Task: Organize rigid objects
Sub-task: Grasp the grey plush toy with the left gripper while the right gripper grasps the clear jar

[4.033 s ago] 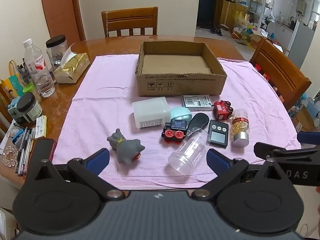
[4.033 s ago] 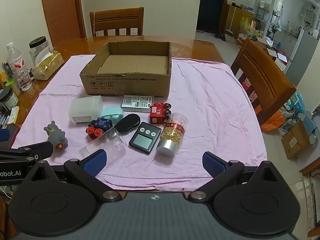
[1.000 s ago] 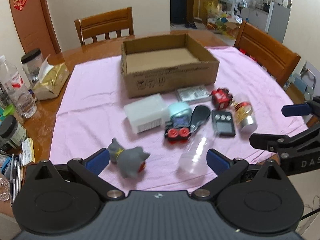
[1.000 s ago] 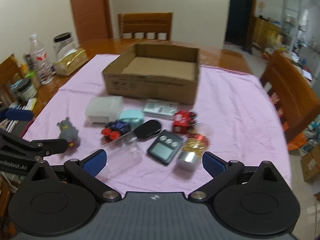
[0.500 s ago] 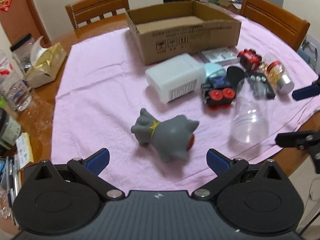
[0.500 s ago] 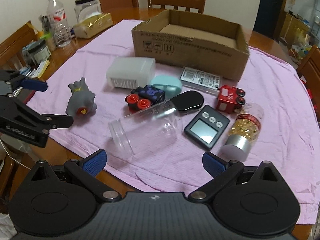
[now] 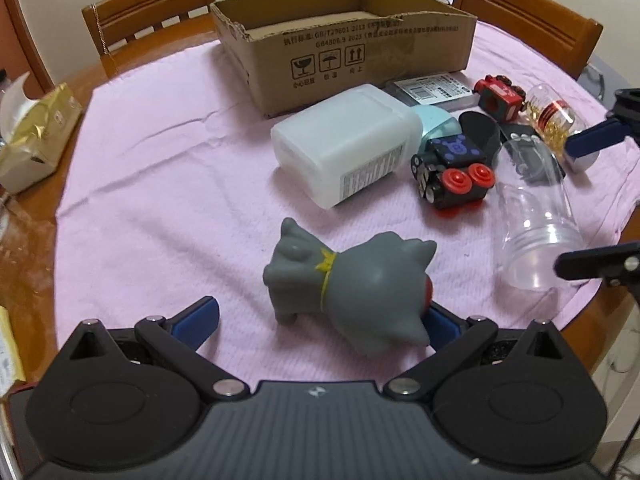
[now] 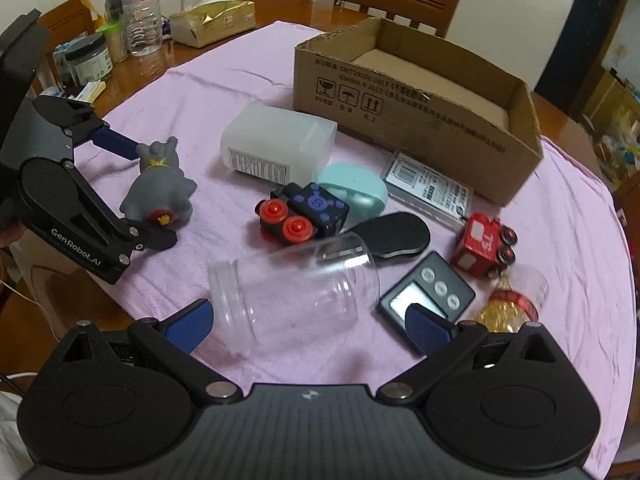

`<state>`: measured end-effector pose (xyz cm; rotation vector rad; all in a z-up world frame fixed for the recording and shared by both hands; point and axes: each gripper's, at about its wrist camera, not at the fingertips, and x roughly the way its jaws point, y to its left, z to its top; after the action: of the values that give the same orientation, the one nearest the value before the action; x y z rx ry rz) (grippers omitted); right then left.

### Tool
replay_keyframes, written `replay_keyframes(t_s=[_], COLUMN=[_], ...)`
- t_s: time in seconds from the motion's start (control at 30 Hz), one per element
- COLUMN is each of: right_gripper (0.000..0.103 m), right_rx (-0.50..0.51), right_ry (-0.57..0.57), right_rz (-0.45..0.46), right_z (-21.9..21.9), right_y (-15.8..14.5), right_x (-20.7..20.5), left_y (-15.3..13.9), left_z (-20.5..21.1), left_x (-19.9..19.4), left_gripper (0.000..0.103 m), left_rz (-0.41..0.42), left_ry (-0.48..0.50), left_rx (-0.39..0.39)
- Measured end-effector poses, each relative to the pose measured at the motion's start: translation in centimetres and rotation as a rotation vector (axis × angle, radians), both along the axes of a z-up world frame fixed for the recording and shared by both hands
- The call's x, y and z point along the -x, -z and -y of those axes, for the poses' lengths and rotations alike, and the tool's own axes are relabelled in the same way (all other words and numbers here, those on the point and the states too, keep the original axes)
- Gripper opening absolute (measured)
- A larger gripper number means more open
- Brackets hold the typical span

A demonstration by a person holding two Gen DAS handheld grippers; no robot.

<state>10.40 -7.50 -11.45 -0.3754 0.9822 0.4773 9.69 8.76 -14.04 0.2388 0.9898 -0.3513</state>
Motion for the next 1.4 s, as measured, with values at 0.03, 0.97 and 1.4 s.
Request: replay_keyframes(t_s=[0.03, 0.97, 1.4], right_gripper=[0.103, 0.103, 0.103], right_rx=[0.002, 0.007, 0.037], right_ry=[-0.007, -0.134, -0.125], right_rz=[0.001, -0.118, -0.106], right_z=[-0.1, -1.6, -2.5], right_y=[0.0, 3.2, 1.6], right_x=[-0.2, -1.1, -2.2], left_y=[0.1, -1.4, -1.9], left_z=[-0.2, 0.3, 0.2], left_x=[-0.2, -0.4, -0.4], left_gripper=[0.103, 0.081, 0.078], left_rz=[-0.010, -0.030, -0.038], left_ry=[-0.001, 0.141, 0.117], left_rx=[0.014, 0.027, 0.046])
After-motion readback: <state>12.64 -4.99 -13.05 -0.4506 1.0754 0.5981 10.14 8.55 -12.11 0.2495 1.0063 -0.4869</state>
